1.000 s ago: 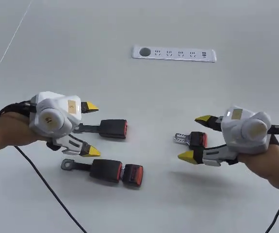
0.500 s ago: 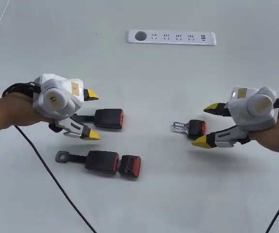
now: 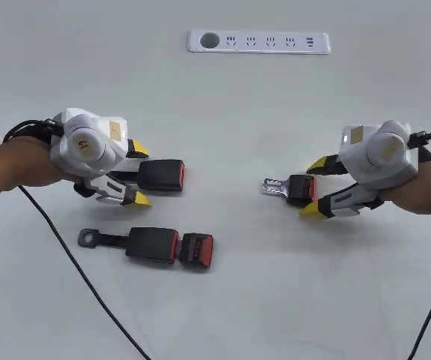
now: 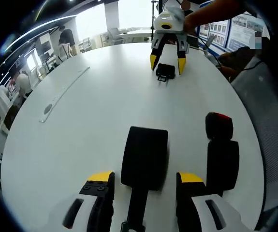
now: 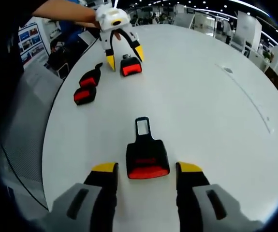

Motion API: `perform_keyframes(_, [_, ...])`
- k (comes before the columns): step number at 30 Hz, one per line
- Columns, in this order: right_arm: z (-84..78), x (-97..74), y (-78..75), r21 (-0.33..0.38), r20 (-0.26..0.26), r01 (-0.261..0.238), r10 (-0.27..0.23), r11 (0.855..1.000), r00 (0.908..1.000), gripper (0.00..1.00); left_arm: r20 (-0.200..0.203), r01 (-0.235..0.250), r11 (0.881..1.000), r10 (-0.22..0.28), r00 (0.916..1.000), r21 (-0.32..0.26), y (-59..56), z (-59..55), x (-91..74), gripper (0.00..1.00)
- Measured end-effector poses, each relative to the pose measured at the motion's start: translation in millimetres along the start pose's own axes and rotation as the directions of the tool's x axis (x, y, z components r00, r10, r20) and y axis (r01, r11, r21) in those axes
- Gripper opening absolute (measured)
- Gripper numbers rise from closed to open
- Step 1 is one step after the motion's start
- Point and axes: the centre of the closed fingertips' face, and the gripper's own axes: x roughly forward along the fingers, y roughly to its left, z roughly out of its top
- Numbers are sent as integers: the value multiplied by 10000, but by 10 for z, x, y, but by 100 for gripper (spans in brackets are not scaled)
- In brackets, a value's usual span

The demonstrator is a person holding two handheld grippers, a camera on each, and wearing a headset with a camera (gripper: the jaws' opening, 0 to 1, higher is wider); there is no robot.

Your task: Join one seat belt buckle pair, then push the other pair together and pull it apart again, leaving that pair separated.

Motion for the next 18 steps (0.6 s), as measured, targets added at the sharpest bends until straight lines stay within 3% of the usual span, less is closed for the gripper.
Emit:
perform_keyframes(1, [7,-1,0,44,0,-10,10,10000,10000,49,18,255,9996,-255,9997,-84,-24,0,10,51])
perform_keyframes(8, [44,-3,25,-126,-31,-21,20,9999,10000,43,154,183,9998,-182,9997,-53,50,21,23,44])
perform_keyframes(11, [50,-7,41,-124,-97,-153,151,9998,9998,36,171,267,9996,-268,9995,30,62,39,34,38])
perform_keyframes(18, [77,5,20,-922,-359,-289,257,9953,9990,35,-66,571,9965,-568,9984,611,54,38,31,34])
